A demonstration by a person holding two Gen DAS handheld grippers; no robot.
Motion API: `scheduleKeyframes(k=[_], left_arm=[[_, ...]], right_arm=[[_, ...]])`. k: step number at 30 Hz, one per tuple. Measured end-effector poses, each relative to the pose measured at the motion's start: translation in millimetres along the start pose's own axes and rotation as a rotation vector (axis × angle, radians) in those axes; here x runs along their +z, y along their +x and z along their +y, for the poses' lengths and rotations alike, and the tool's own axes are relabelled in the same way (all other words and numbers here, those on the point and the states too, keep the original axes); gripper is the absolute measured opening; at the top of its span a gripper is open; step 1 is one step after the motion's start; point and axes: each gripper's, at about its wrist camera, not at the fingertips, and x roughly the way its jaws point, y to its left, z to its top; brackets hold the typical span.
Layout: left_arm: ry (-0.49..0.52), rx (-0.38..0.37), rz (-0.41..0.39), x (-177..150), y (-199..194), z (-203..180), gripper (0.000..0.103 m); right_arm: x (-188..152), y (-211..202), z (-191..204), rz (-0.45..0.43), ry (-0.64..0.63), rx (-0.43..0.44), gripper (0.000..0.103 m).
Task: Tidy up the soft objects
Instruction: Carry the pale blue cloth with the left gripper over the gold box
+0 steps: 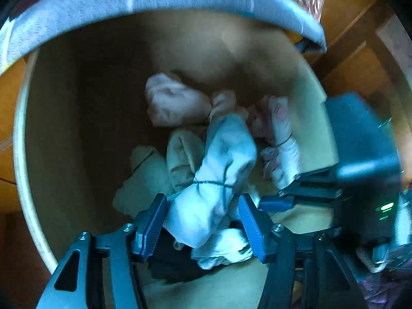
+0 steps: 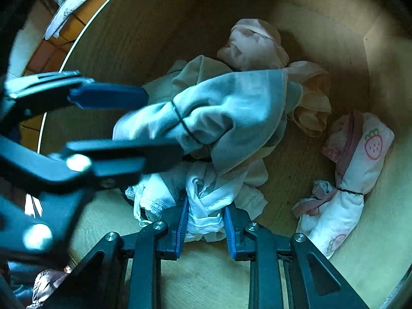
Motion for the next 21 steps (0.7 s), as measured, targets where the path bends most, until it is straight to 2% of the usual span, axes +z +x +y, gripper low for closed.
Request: scheduleKeyframes(k=[2, 4, 7, 9, 12, 15, 17, 21], left_arm=[[0.018, 0.039, 0.029, -1, 9, -2, 0.055], [0.023, 0.053, 0.028, -2, 10, -3, 0.040], [0.004, 0.035, 0.007, -3, 1, 0, 0.031], [-0.030, -0.002, -0.027, -5, -11, 7, 0.029], [-0.097, -0.097, -0.102, -7, -37, 21, 0.028], [-0.142, -0.171, -0.193, -10, -71, 29, 0.028], [-0.158, -0.214, -0.286, -13, -103, 32, 0.028], [-0.154, -0.223, -0.406, -12, -148, 28, 0.028]], right_arm=[[-1, 2, 0, 0.001, 0.001, 0.001, 0.025], [-1, 4, 1, 0.001, -0.001, 0.000, 0.025], [-1, 6, 0, 0.004, 0.001, 0.005, 0.026], [-3, 6, -3, 0.004, 0.004, 0.010, 0.030], [-4, 9, -14, 0.008, 0.052, 0.042, 0.031], [-2, 13, -11, 0.014, 0.028, 0.019, 0.032], [-2, 16, -7, 0.020, 0.000, -0.003, 0.032], [0, 22, -3, 0.022, 0.001, 0.002, 0.032]])
